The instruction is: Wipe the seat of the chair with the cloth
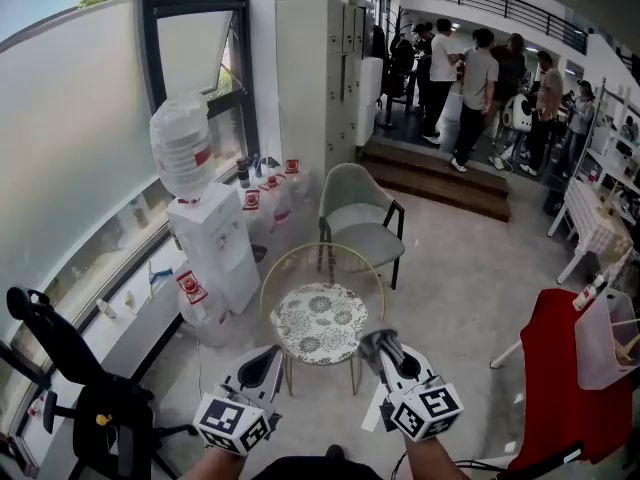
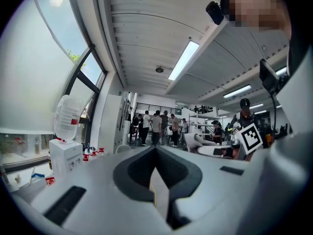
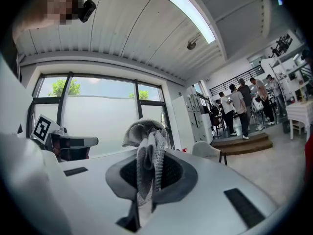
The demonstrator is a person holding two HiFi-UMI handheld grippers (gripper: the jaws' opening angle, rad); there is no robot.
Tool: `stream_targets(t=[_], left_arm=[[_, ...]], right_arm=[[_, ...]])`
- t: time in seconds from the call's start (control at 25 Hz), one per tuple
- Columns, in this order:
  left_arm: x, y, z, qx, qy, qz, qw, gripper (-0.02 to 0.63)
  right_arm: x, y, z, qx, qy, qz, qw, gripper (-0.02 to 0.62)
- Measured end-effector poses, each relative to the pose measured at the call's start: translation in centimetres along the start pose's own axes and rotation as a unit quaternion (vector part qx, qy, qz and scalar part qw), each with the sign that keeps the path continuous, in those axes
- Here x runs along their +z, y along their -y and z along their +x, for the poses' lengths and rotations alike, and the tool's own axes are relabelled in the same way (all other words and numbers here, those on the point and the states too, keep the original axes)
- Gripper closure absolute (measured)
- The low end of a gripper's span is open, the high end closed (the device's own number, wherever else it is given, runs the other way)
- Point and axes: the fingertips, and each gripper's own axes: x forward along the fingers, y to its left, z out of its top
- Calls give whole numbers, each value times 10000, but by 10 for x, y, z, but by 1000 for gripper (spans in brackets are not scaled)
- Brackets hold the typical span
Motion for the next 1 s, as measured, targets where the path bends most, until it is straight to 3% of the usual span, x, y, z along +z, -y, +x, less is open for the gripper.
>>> stream_targets(t=[0.4, 1.0], left_arm=[[-5, 16, 52, 60, -261, 181, 9995, 598], [-12, -31, 109, -162, -204, 19, 9997, 599]], right_arm=[[-5, 64, 14, -44, -15, 219, 9997, 574], [-9, 77, 85, -83, -144, 100, 9998, 574]])
